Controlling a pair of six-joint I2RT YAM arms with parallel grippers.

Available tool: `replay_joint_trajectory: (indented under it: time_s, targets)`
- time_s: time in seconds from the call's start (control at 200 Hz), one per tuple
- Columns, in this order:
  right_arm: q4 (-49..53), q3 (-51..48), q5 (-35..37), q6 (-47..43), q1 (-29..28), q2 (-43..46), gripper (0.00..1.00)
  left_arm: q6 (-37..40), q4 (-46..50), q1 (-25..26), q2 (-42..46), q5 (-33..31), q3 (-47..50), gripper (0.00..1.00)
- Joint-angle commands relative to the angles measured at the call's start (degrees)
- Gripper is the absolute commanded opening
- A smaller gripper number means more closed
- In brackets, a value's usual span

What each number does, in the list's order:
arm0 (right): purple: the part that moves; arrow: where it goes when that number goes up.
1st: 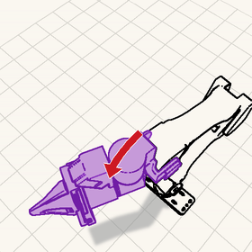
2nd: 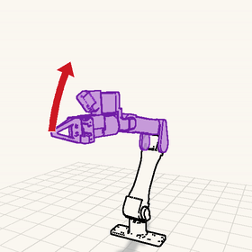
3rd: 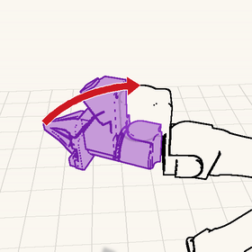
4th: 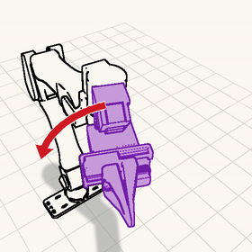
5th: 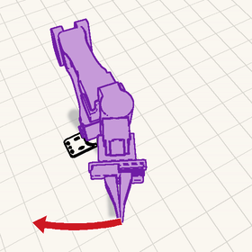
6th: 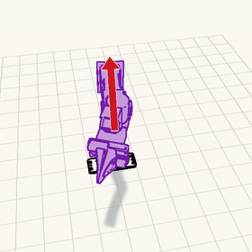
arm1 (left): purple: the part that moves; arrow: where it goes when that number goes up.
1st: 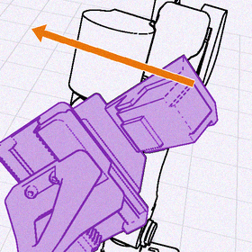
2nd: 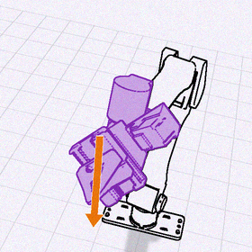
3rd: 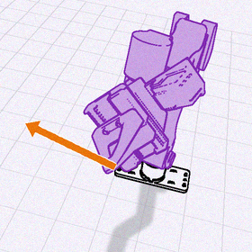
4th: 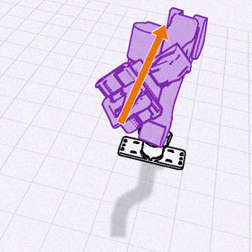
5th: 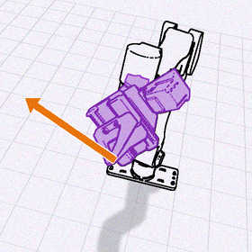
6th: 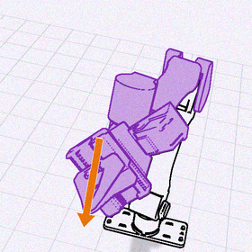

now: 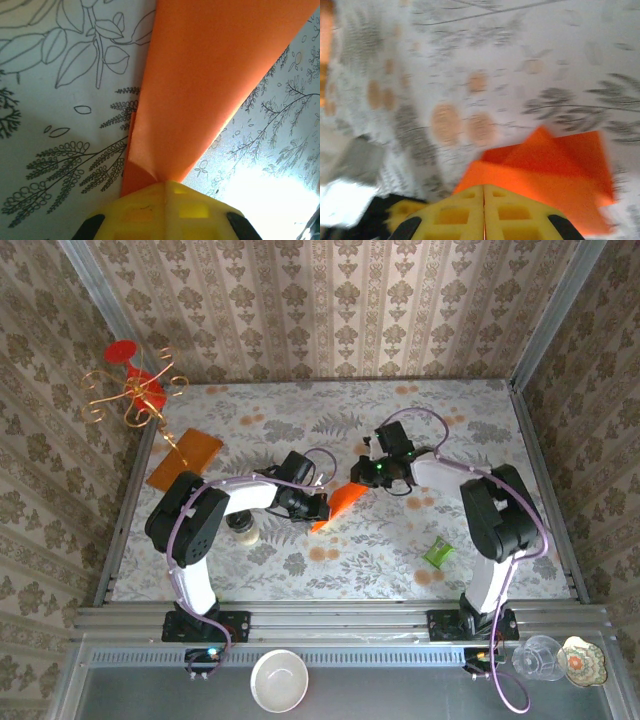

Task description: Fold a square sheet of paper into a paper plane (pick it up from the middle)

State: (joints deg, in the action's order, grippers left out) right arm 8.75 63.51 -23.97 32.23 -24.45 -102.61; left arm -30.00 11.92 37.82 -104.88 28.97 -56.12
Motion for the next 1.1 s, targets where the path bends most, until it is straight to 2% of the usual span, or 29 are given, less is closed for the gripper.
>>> replay_joint_trajectory:
  time_s: [0.0,0.205,0.5,0.67,0.955,1.095]
  targets:
    - [-0.7,-3.0,3.5,3.4,-4.3,0.4,0.09,-0.8,5.6,-0.1,-1.1,-2.3,2.1,0.00]
    - [-5.0,-4.4,2.9,7.1,-6.9,-3.9,0.04,-1.0,5.7,-0.2,-0.9,-2.2,2.2,0.00]
    - [-6.9,-4.5,1.9,7.0,-5.6,-8.0,0.03,-1.4,5.5,-0.3,-0.3,-2.3,2.9,0.00]
    - [-7.2,-6.2,2.3,6.0,-0.6,-9.0,0.02,-1.5,5.7,-0.5,0.1,-2.1,4.2,0.00]
    - [-7.0,-4.5,-1.1,3.4,11.8,-10.1,0.01,-1.6,4.6,-0.9,0.7,-1.3,7.0,0.00]
    - [-7.4,-3.8,-3.1,2.8,14.2,-8.5,0.02,-1.5,4.0,-1.0,1.5,-0.7,5.8,0.00]
